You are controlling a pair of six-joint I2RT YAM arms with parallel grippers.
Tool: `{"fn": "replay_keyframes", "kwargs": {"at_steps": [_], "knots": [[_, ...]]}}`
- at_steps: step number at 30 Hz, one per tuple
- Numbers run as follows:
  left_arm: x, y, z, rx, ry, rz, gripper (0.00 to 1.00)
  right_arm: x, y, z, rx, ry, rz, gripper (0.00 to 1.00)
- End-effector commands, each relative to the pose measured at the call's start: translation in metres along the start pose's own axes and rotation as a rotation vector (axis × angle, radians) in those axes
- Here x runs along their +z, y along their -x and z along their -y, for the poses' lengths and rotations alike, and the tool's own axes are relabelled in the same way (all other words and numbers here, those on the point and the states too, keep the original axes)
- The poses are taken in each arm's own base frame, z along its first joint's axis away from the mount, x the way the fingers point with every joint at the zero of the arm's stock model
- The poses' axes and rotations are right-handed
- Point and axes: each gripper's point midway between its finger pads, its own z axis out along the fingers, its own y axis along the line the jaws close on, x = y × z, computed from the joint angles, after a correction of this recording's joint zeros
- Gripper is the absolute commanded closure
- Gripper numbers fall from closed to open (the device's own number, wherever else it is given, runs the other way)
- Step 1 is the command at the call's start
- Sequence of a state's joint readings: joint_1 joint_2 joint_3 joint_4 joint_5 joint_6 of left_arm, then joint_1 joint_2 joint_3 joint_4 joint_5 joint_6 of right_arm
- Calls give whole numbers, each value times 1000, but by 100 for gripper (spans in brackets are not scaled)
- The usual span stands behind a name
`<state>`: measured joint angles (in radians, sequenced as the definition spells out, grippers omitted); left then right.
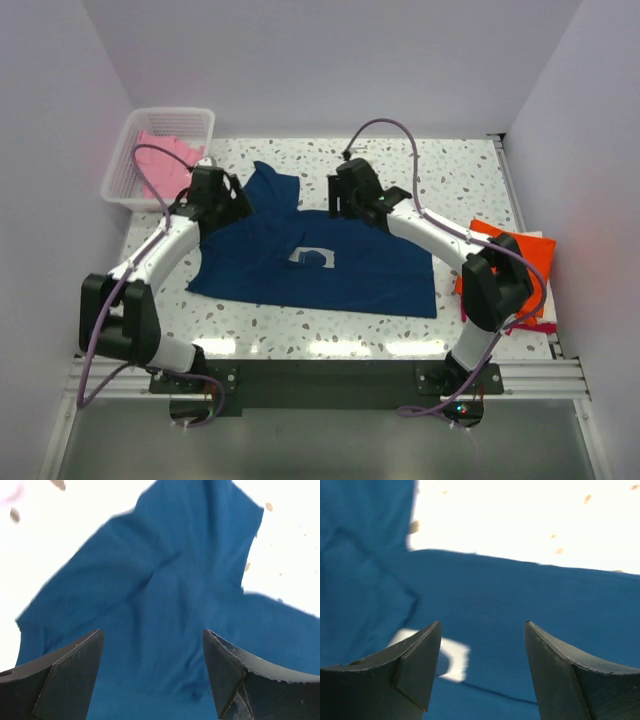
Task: Fold and stack the t-shirts
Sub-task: Fold the tshirt
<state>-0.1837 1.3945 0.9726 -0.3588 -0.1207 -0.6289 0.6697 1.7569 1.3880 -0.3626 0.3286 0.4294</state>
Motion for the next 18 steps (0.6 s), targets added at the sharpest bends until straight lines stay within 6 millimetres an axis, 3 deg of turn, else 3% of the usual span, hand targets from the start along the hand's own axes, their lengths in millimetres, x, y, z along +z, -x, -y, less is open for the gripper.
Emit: {"fn": "replay_keyframes", "kwargs": {"at_steps": [1,3,4,8,9,10,18], "knots": [[10,62,30,-10,-11,127,16,-1,4,62,135,-80,-27,30],[32,65,31,41,18,108,17,-3,6,78,162,-93,-22,31],[40,80,36,60,25,137,17,-1,9,94,190,-116,-26,31],[71,114,50,168,48,195,17,8,10,125,268,-129,-51,32],[73,134,60,201,36,226,18,12,10,134,294,-126,-59,33],[95,126,56,226,66,193,20,13,10,137,305,-121,-58,33],[167,148,74,332,45,231,23,25,16,152,369,-110,-63,34]]}}
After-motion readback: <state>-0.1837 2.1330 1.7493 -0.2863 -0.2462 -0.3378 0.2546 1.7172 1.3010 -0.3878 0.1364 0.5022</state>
